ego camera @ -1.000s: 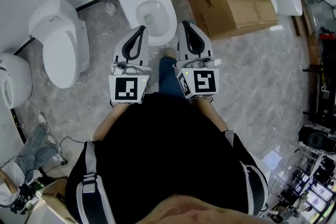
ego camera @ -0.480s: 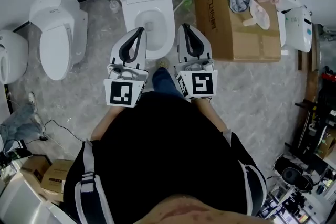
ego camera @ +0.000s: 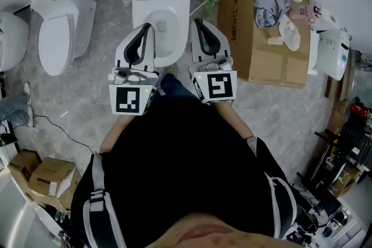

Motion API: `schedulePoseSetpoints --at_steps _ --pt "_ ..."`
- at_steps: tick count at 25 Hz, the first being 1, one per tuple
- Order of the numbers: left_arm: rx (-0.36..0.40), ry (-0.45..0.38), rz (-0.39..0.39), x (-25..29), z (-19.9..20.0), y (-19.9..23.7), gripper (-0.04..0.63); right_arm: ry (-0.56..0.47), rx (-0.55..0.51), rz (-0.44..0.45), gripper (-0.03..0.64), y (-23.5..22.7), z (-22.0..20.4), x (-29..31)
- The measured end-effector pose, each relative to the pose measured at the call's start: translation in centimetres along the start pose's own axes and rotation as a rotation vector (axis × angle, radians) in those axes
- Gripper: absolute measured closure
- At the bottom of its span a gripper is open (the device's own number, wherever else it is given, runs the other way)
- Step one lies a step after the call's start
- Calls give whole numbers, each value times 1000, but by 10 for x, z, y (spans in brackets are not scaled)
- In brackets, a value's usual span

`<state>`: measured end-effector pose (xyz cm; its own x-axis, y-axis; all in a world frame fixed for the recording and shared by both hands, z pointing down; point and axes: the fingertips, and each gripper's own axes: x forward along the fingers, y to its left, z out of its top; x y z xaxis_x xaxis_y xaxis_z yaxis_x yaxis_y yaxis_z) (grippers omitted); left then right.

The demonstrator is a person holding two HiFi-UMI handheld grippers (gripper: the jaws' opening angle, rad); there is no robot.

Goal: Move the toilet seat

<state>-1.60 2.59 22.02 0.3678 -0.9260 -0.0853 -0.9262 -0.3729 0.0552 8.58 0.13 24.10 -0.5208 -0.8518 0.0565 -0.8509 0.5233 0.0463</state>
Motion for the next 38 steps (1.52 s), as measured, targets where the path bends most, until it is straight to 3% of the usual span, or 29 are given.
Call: schedulePoseSetpoints --at_steps 9,14,23,30,35,38 --pt "31 -9 29 14 -4 18 588 -1 5 86 597 12 -9 23" --pt "91 111 7 12 -27 21 588 -9 20 57 597 11 -8 21" --pt "86 161 -61 16 -53 33 588 13 23 -12 597 8 -26 36" --pt "77 219 -76 21 -103 47 588 102 -2 6 597 11 -68 46" --pt "75 276 -78 20 -144 59 588 92 17 14 597 14 -100 60" --pt "79 258 -84 22 -160 61 588 81 46 10 597 14 -118 67"
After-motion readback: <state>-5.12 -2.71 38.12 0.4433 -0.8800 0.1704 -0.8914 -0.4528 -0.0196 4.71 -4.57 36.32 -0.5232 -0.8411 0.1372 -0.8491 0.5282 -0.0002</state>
